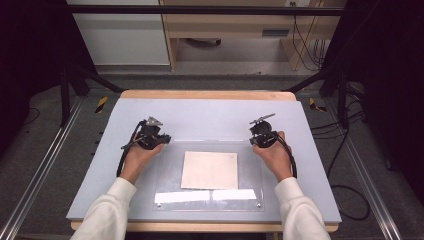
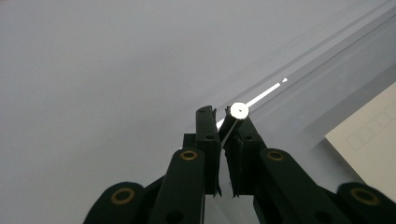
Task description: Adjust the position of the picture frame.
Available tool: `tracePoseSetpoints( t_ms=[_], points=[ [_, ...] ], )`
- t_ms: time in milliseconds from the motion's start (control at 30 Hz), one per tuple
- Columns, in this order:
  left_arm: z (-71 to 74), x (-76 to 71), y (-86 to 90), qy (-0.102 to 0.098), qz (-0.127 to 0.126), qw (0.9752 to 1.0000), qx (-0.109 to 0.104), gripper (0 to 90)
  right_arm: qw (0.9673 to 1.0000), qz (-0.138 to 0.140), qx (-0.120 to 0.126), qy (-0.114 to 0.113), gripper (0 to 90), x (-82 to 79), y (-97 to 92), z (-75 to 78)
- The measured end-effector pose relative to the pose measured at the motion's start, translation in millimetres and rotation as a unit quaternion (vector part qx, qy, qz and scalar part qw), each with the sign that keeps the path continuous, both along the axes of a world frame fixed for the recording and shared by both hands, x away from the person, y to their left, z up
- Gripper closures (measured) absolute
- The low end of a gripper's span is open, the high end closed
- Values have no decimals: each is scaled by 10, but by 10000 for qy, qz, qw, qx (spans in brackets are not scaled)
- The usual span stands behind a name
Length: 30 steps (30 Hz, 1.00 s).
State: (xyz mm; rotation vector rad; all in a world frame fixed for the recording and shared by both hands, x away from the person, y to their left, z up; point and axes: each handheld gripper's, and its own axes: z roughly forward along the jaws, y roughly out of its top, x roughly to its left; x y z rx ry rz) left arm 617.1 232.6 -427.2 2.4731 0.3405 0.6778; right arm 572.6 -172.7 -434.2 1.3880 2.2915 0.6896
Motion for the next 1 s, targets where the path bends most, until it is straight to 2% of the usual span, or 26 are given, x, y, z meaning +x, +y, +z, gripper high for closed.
tracePoseSetpoints(
  t_ms=[133, 333, 567, 700, 1000],
  points=[
    [-9, -5, 3, -41, -40, 10000, 75, 834, 10000, 27, 26, 42, 857, 13, 2, -17],
    [-62, -19, -19, 44, 87, 9999, -71, 834, 9999, -13, 9, 113, 857, 6, -4, -34],
    [-93, 30, -52, 17, -86, 9999, 108, 837, 9998, -49, 42, 169, 857, -19, -48, -102],
    [-119, 39, -56, 40, -86, 9999, 47, 836, 9997, -70, 88, 199, 856, -22, -54, -114],
    [-123, 24, -61, 20, -36, 10000, 32, 837, 9998, -45, 131, 119, 856, -28, -77, -137]
  ],
)
